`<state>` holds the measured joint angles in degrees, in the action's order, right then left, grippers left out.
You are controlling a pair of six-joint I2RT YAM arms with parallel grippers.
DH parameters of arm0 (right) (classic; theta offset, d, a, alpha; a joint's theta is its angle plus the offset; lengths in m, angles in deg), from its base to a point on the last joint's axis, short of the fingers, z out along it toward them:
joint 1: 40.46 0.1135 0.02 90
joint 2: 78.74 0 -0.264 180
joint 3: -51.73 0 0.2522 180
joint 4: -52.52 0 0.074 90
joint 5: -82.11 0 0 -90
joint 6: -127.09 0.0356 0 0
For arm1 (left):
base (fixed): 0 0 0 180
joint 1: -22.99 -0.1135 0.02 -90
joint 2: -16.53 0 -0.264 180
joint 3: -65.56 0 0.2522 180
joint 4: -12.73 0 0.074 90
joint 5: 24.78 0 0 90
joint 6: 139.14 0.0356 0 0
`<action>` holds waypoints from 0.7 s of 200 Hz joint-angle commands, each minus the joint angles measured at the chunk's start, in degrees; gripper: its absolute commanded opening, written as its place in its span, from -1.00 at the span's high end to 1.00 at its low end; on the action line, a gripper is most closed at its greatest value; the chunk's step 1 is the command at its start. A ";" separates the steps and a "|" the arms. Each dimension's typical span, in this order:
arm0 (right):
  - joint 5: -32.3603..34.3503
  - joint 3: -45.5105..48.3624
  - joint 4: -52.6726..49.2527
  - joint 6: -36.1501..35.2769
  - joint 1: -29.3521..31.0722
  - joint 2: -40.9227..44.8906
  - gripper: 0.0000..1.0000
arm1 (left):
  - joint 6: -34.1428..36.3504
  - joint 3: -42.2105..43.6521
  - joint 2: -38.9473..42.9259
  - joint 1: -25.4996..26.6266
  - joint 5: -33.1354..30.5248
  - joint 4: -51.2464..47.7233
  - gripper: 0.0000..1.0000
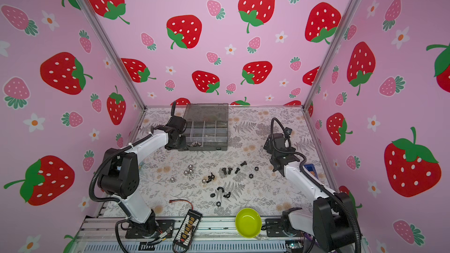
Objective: Sort the screws and nuts into containers
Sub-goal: 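Carry the wing nut over the box compartment and open the left gripper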
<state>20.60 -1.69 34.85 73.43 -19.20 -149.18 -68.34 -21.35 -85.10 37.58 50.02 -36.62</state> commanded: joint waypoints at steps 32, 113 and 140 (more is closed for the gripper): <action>0.50 -0.81 -0.40 0.84 0.01 -1.05 -0.99 | 1.68 -4.87 -3.06 -0.88 1.68 1.43 1.00; 0.51 -1.03 -0.50 0.73 0.01 -1.32 -0.99 | 0.72 -5.34 -4.72 -0.96 2.81 0.63 0.73; 0.52 -0.99 -0.73 0.80 0.01 -1.20 -0.99 | 0.48 -5.09 -4.42 -1.07 2.99 0.71 0.52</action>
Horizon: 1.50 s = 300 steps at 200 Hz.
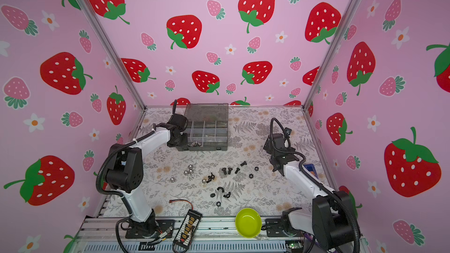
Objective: Sort the screws and nuts into containers
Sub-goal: 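Carry the wing nut over the box compartment and open the left gripper, then raise the left gripper from the box while the right gripper moves over bolts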
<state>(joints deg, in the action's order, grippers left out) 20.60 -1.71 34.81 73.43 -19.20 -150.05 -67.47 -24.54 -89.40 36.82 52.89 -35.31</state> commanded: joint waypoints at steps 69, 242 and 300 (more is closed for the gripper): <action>1.07 -1.09 -3.35 1.28 0.01 0.07 -0.99 | -1.33 0.76 5.78 -0.31 1.80 0.59 0.18; -9.85 -4.92 -14.04 10.85 19.49 -3.98 -0.68 | -10.30 27.14 39.73 -0.42 0.18 15.57 -0.99; -11.42 -10.94 -14.78 11.04 30.76 -11.66 -0.56 | -14.55 37.33 50.95 -0.47 -3.75 18.73 -1.00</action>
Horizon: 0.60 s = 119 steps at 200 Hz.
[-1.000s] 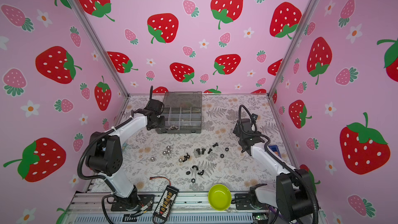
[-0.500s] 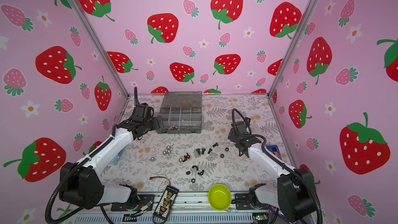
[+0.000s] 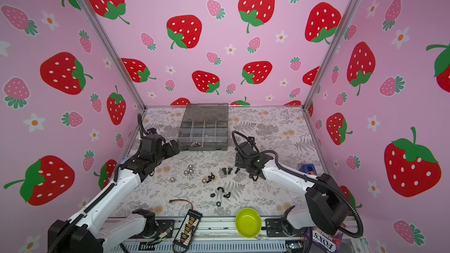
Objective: Sort the screws and nuts into containers
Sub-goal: 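Raise the left gripper from the box while the right gripper moves over bolts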
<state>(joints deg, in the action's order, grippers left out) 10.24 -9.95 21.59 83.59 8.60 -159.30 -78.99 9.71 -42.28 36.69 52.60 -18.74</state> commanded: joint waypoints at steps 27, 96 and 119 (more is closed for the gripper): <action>-2.91 -4.06 -2.44 0.70 5.76 -5.24 -0.39 | -4.80 6.62 7.63 -0.41 -3.95 2.99 -1.00; -6.00 -5.20 -2.08 0.56 9.57 -11.32 0.00 | -11.16 12.64 11.04 -0.42 -3.84 5.08 -1.00; -6.29 -5.43 -2.08 1.00 9.65 -12.63 0.08 | -11.73 14.30 12.28 -0.42 -3.42 7.11 -1.00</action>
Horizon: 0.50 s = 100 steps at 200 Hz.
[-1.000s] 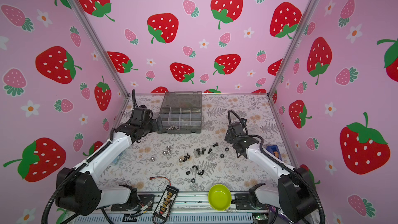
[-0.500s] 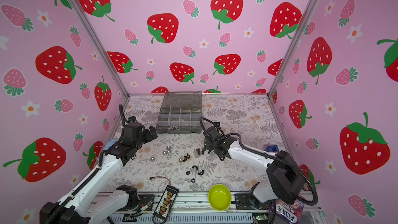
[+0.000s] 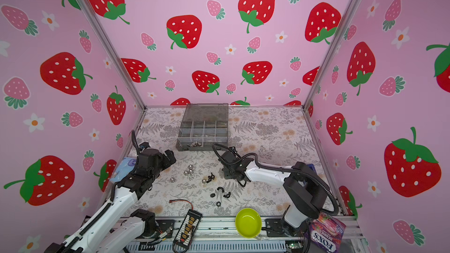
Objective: Sort the screws and nuts into containers
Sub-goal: 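Raise the left gripper from the box while the right gripper moves over bolts, then lower the right gripper onto a black hex bolt and close it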
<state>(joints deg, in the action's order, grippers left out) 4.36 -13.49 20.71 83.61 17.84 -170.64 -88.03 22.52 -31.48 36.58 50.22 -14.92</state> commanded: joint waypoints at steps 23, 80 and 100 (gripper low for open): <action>-0.65 -2.02 0.55 1.20 0.32 -2.27 0.08 | -2.44 2.21 2.54 -0.31 -0.76 4.47 -0.99; 0.53 -3.76 -0.41 0.93 0.34 -5.48 0.24 | -1.98 3.44 4.40 -0.37 -0.11 6.23 -0.97; 1.08 -3.79 -0.41 1.03 0.33 -5.86 0.26 | -1.71 3.50 4.42 -0.31 0.19 6.29 -0.97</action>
<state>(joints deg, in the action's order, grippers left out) 4.03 -16.18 21.37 83.79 17.89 -175.51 -89.32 25.29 -27.61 36.53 50.50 -10.04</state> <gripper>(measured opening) 0.374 0.987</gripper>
